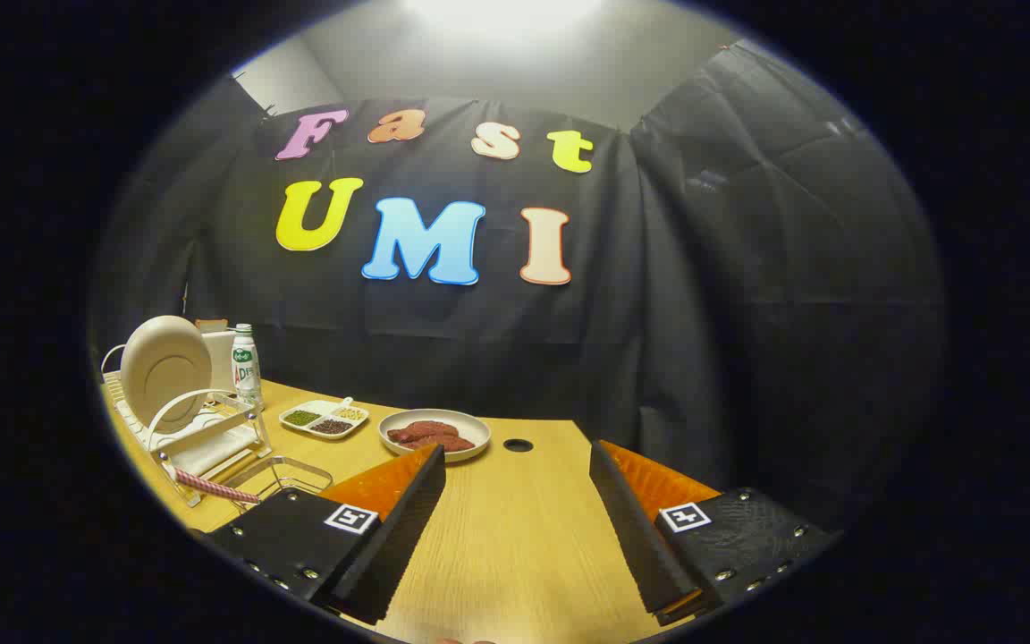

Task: Take the plate from the dish rack, then take the spoon from the basket and place it into the plate.

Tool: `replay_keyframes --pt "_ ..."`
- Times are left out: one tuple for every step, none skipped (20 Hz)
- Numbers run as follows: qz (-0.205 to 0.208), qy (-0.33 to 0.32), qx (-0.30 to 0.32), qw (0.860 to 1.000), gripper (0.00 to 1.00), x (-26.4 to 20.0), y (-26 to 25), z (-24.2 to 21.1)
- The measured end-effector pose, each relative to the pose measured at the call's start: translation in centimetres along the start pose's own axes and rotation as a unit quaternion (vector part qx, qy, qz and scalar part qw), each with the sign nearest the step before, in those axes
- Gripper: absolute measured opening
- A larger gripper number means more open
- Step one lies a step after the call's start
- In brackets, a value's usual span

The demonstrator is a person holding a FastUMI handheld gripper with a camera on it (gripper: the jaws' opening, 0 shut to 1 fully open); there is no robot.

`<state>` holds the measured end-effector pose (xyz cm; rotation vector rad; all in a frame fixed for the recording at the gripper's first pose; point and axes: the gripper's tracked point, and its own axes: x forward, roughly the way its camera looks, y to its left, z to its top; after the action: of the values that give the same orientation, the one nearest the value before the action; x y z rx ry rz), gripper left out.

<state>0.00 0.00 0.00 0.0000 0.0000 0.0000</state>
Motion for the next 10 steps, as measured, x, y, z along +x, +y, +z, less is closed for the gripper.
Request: replay_keyframes --pt "-0.012 -0.002 -0.004 1.000 0.99 -1.4 -0.1 0.9" --pt "-0.023 -0.004 -0.005 1.000 0.99 -2.6 0.0 1.9" --pt "-0.031 -0.003 -0.006 1.000 0.99 -3.8 0.3 2.7" --pt "-0.039 -0.007 -0.008 0.999 0.99 -4.9 0.7 3.7" --pt "-0.044 -0.008 -0.006 0.999 0.99 -5.7 1.3 4.5" --pt "-0.047 -0.007 -0.003 0.999 0.99 -6.6 2.3 5.3" --pt "-0.050 -0.007 0.000 0.999 0.99 -7.4 3.3 6.0" --pt "-0.050 -0.006 0.003 0.999 0.99 -8.0 4.6 6.8" --pt "-0.048 -0.005 0.008 0.999 0.99 -8.6 5.8 7.4" --pt "-0.044 -0.005 0.011 0.999 0.99 -9.2 7.4 8.1"
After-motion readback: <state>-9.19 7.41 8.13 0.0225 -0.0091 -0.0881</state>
